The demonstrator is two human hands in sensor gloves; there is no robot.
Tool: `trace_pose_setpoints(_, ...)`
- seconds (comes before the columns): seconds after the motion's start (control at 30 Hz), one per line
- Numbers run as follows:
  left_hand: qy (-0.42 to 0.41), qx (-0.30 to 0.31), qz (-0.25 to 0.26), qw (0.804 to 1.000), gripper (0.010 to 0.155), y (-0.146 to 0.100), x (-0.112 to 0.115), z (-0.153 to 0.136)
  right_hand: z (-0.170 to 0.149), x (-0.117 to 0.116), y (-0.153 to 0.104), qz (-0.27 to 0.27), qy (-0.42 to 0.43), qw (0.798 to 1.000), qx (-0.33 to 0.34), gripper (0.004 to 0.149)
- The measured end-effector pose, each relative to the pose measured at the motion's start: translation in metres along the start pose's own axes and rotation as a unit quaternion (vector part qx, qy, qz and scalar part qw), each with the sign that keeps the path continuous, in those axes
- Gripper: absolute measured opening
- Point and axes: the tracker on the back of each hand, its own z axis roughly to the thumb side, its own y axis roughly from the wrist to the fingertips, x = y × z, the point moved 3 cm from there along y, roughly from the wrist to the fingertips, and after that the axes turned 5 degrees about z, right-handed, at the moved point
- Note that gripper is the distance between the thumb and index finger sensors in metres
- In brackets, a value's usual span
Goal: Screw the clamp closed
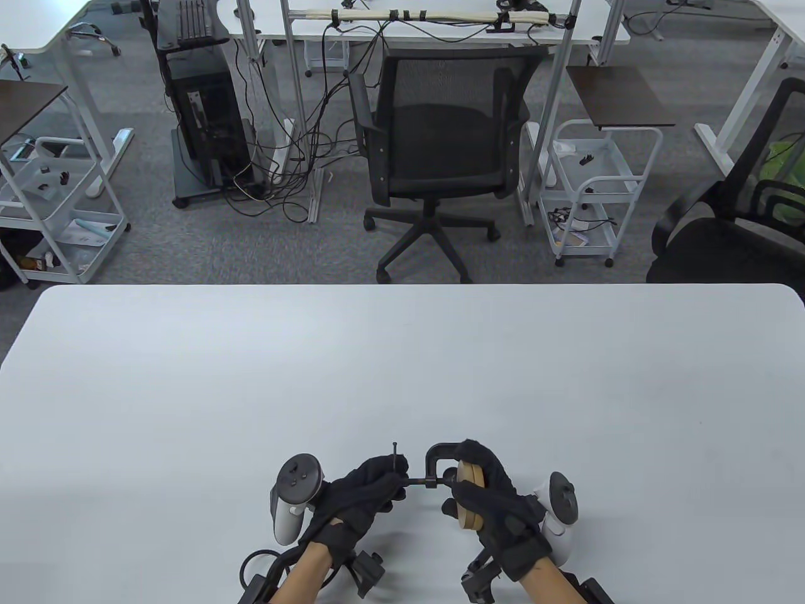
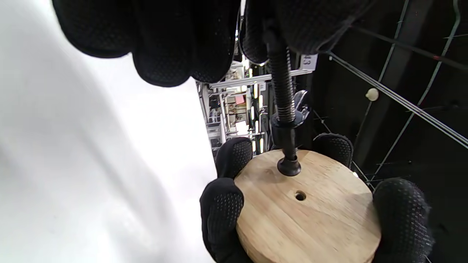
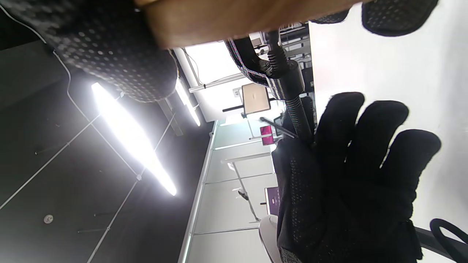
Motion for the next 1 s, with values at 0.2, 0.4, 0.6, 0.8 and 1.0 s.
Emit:
trace_pose_setpoints(0.2,0.012,0.045,0.021,0.999,0.046,0.000,-0.003,0.009,0.000,0.000,0.000,0.000,0.001,1.000,-0.002,0.076)
trace_pose_setpoints(0.4,0.015,0.044,0.021,0.999,0.046,0.000,-0.002,0.008,0.000,0.000,0.000,-0.002,0.004,1.000,-0.002,0.076)
trace_pose_setpoints(0.6,0.021,0.046,0.021,0.998,0.046,0.000,-0.002,0.007,0.000,0.000,0.000,-0.003,0.004,1.000,-0.002,0.076)
trace_pose_setpoints(0.8,0.004,0.021,0.014,1.000,0.065,0.000,-0.001,-0.001,0.001,0.001,0.000,-0.007,0.007,1.000,0.001,0.076)
trace_pose_setpoints(1.0,0.043,-0.006,0.054,0.998,0.066,-0.002,-0.008,-0.004,0.002,0.002,-0.001,-0.009,0.010,1.000,0.004,0.076)
